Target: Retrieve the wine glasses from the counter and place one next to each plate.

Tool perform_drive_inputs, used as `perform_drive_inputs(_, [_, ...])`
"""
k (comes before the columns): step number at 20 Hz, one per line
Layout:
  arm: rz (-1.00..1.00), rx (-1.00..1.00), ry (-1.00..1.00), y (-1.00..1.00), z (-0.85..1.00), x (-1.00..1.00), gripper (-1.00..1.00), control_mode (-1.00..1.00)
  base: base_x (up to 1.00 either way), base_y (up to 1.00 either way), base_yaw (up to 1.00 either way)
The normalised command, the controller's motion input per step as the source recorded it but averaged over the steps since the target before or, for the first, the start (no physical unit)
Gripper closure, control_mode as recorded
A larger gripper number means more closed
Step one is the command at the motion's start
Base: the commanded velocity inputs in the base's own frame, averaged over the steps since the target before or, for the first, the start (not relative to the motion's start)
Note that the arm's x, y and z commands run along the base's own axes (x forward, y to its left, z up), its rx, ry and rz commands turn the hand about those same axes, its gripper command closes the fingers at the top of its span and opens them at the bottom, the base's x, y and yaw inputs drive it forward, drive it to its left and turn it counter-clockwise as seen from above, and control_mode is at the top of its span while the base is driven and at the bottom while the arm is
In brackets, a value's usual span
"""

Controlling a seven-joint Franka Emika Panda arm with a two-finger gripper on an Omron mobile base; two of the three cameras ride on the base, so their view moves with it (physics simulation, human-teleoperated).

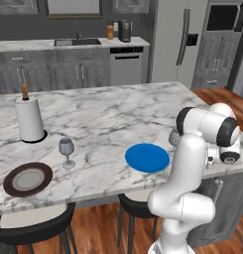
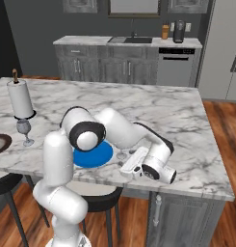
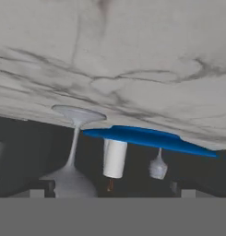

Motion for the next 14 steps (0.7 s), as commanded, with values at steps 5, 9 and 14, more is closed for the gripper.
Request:
perform_drive_inputs(5, [0.00, 0.00, -0.17, 0.00, 0.98, -0.80, -1.00, -1.00, 0.00, 0.00, 0.00])
perform_drive_inputs(9, [0.00, 0.03, -0.11, 0.00, 1.00, -0.72, -1.00, -1.00, 0.00, 0.00, 0.00])
perform_drive_inputs(14, [0.00, 0.02, -0.09, 0.12, 1.00, -0.66, -1.00, -1.00, 0.00, 0.00, 0.00])
